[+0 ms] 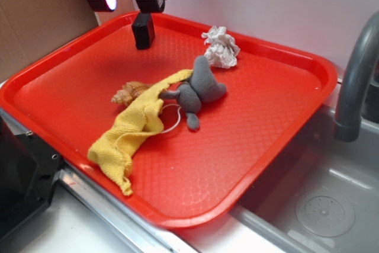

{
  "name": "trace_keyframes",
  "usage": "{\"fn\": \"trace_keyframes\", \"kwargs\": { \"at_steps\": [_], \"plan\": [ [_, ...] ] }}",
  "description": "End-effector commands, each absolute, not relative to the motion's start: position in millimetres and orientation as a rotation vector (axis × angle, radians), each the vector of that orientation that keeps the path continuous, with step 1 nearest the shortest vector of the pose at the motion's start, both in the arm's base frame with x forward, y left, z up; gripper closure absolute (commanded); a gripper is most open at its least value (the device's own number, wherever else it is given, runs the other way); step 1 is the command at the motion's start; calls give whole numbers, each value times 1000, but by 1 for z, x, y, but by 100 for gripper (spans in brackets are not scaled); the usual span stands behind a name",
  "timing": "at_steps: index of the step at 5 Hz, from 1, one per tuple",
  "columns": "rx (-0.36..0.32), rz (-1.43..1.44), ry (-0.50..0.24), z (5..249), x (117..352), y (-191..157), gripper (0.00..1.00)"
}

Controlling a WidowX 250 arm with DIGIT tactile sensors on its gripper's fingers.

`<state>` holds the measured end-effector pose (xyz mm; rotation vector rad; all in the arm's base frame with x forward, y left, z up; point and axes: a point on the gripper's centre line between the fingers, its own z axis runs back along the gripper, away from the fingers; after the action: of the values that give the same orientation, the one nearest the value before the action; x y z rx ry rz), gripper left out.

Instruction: Grab the black box.

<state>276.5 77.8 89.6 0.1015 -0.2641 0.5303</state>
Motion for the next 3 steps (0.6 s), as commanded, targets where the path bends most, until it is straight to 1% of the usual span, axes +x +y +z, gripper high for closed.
{"fn": "trace_keyframes", "kwargs": {
  "at_steps": [1,2,3],
  "plan": [
    [99,541,-321,89,265,104,0],
    [57,475,-318,91,269,110,0],
    [55,453,-307,81,289,111,0]
  ]
}}
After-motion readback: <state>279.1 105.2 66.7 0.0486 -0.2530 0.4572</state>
